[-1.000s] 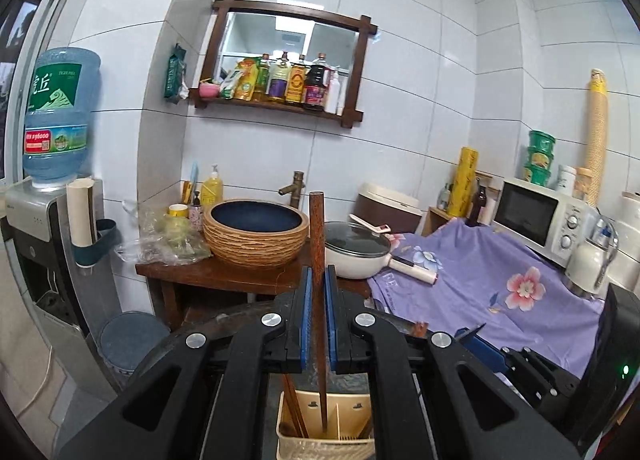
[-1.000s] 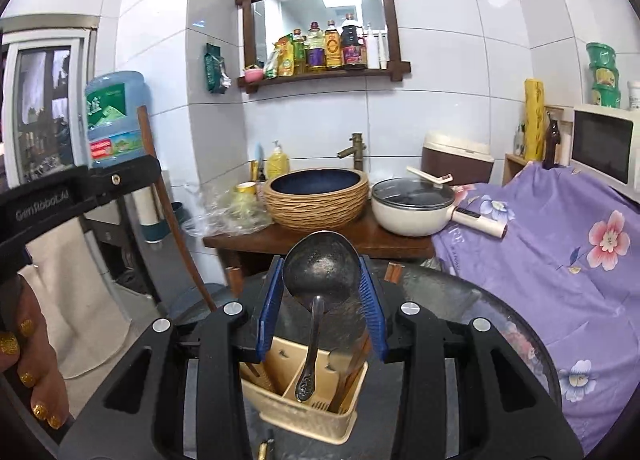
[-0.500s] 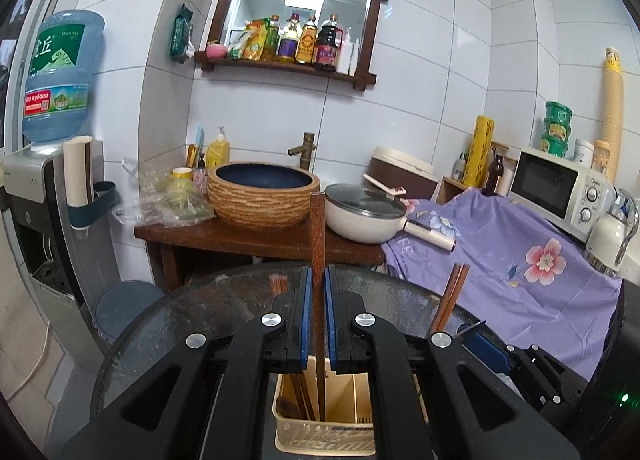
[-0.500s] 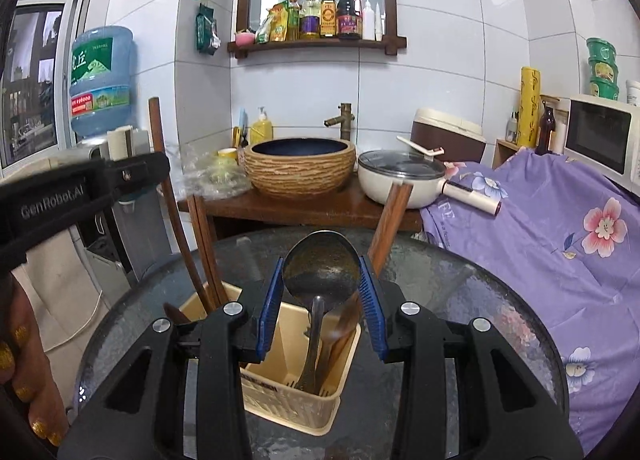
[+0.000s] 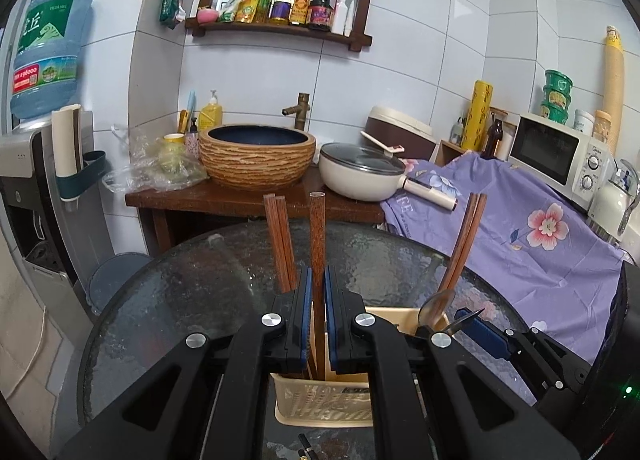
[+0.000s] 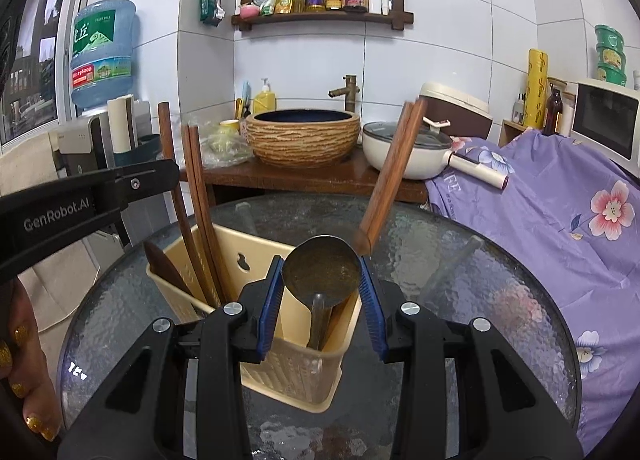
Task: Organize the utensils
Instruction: 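Lower the chopstick and steel spoon into the beige holder, then open both tools and move them down to the black chopsticks on the table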
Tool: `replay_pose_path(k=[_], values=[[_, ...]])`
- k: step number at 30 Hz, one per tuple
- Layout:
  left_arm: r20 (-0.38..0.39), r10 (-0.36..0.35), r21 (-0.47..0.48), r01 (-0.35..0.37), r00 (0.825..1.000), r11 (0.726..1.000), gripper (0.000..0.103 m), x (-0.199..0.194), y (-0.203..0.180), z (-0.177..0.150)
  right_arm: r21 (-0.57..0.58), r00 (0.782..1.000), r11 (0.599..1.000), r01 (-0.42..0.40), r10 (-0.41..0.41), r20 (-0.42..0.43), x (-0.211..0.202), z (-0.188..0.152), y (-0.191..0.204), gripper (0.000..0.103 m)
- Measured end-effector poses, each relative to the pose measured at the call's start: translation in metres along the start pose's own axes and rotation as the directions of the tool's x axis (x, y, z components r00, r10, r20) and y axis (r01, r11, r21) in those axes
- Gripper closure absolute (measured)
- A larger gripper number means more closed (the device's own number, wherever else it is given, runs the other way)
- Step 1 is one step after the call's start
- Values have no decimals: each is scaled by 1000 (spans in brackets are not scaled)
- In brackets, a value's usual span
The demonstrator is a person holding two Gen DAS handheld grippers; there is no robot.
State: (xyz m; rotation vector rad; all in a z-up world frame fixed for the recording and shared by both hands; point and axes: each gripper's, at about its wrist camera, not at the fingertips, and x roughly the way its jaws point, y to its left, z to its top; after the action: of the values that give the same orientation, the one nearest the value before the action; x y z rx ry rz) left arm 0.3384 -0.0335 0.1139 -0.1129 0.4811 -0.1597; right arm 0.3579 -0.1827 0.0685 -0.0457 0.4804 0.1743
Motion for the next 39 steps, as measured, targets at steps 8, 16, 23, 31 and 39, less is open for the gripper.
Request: replay_pose_path(k=[8,16,23,31,39], values=[[-9,0,21,0,1000,1000,97,1,1,-5,-24,1000,1000,8,-8,-7,1,-7,2,65],[9,-37,9,37,999,999,72,-18,3,-3,6,999,1000,-21,21,28,-19,-8,-5,53],[51,-42,-9,43,998,999,39,-54,12,-21,-13,998,998,-57,57,41,-57,-25,-3,49],[-131,-44,26,48,990,999,39,-52,21,-79,4,990,994,-108,108,-94,-68,-66,-4,49],[-367,-72,30,89,927,996,61,-25,21,-150,56,969,993,-104,114,-218,-59,-103,-10,49]])
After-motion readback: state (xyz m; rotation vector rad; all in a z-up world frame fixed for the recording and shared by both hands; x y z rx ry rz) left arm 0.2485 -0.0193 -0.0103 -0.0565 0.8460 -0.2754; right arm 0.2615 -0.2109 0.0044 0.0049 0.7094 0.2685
